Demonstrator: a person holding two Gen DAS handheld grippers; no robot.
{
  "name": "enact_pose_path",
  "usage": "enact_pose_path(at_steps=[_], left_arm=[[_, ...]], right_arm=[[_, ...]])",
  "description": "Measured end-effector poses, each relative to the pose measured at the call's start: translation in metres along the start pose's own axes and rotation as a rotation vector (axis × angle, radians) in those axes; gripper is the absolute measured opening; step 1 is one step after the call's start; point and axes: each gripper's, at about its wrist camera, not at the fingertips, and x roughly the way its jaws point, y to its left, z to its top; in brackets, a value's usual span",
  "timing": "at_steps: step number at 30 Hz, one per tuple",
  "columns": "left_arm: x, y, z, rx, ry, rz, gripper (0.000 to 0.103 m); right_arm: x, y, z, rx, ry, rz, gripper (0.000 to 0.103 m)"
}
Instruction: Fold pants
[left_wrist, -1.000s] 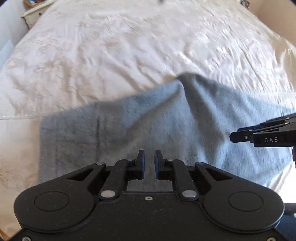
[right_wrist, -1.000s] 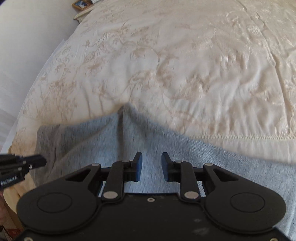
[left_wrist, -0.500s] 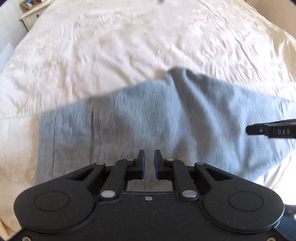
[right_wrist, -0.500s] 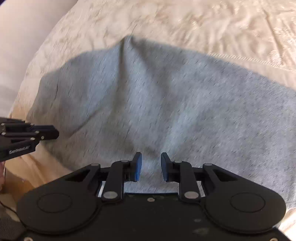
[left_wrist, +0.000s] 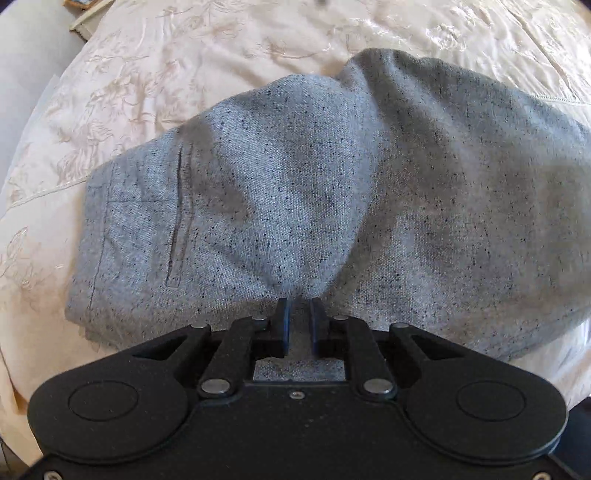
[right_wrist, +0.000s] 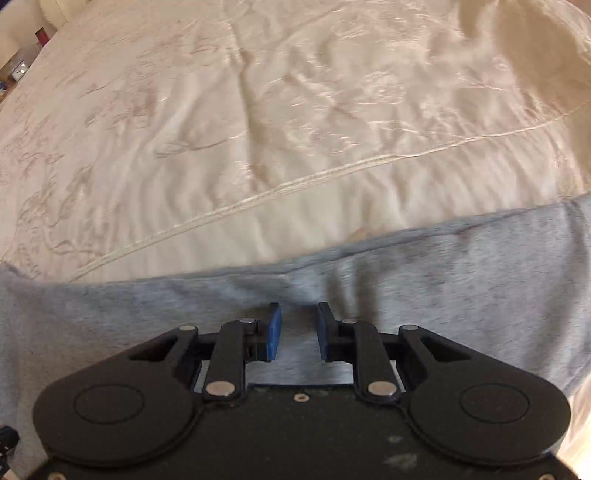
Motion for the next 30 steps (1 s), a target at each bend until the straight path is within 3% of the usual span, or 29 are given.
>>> enact_pose_path(at_steps=[3,6,10,15,18,26,28,30], left_arm=[[-0.019,-0.012,0.005,-0.063,-0.03,-0.012,0.02],[-0.034,-0.044,0.013,-0.063,-0.058,-0.031,0.02],[-0.048,-0.1,0.027,0.001,-0.094,-0.059,0.02],[-0.065,-0.169,0.045,0.074,-0.136,-0.113,0.02],[-0.067,-0.208,0.057,0.118,-0.157,-0.163,0.02],[-0.045,-0.305,0.098,0.225,-0.169,-0.239,0.02],[-0.032,-0.319,0.112,0.224,-0.152,-0.237,0.02],[-0.017,-0.33,0.127,0.228,-0.133,-0.19,0.02]], right_arm=[[-0.014,-0.026,-0.007,0.002,-0.009,0.016,0.024],[-0.027,-0.045,-0.021,-0.074,0.001,0.052,0.027],[-0.027,-0.074,-0.051,-0.204,0.055,-0.021,0.026],[-0.032,-0.152,-0.056,-0.037,0.105,0.016,0.024],[-0.053,-0.203,-0.054,0.077,0.051,0.077,0.027],[-0.073,-0.297,-0.031,0.209,-0.024,0.064,0.028],[-0.076,-0.309,-0.029,0.216,-0.032,0.069,0.028],[-0.078,-0.317,-0.026,0.213,-0.038,0.082,0.028]])
